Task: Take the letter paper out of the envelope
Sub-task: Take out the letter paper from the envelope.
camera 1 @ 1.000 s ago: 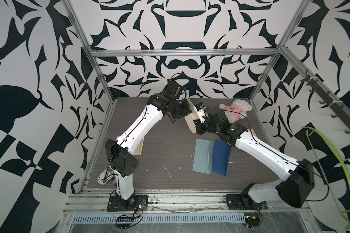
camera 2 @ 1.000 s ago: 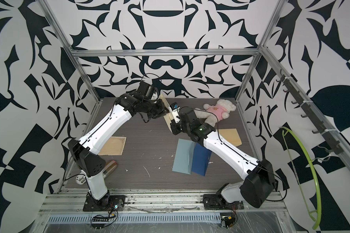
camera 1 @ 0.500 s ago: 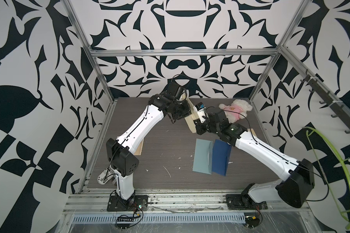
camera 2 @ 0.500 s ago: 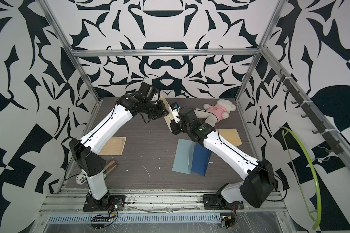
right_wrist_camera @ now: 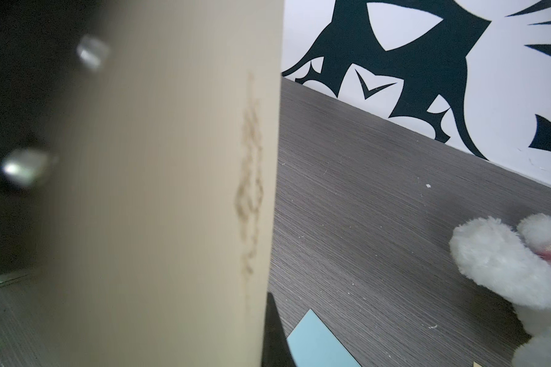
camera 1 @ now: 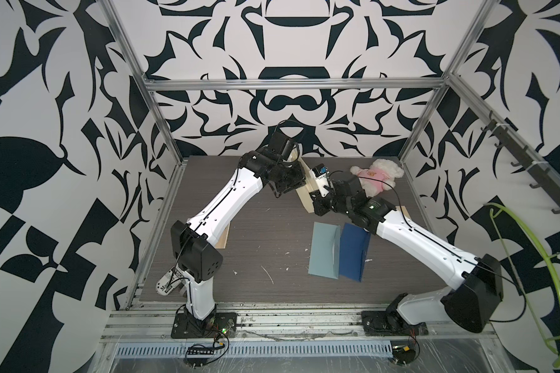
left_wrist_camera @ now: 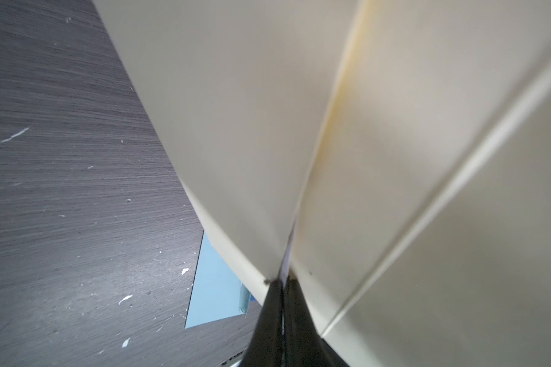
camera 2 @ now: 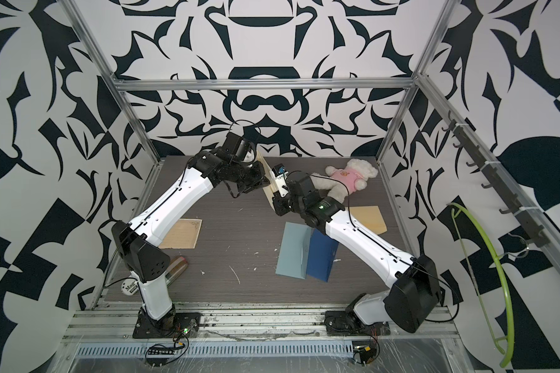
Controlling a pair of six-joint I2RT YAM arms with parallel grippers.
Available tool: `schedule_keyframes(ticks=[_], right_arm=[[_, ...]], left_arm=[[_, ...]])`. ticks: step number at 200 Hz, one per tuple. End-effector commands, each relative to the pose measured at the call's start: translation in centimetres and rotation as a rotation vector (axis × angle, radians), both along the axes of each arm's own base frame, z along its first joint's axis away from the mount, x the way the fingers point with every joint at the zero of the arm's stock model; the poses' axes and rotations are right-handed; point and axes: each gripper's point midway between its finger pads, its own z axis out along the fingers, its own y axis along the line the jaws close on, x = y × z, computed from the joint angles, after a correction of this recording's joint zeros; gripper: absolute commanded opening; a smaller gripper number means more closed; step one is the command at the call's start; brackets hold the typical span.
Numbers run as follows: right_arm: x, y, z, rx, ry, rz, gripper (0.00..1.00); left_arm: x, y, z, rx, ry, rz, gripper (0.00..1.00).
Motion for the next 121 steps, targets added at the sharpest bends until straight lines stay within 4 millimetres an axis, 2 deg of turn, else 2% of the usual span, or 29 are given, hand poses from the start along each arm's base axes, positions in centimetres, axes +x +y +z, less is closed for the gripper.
schedule_keyframes(ticks=[1,36,104,121], right_arm=[[0.0,0.8,3.7,0.081,-0.078,0.018,0.0],[0.0,0.7,3.5,0.082,-0.075,0.013,0.0],[-0.1,0.3,1.9,0.091,-0.013,0.024,0.0],[-0.2,0.2,1.6,0.092,-0.004,0.026,0.0]], left_arm=[[0.0,-0.3,-1.1,0.016,0.015,-0.014,0.04],[-0.1,-0.2,-0.6,0.012,0.006,-0.012,0.0],[-0.7,0.0,4.2,-0.067,-0.071,-0.005,0.0],[-0.9,0.0,4.9,-0.084,-0.072,-0.006,0.0]])
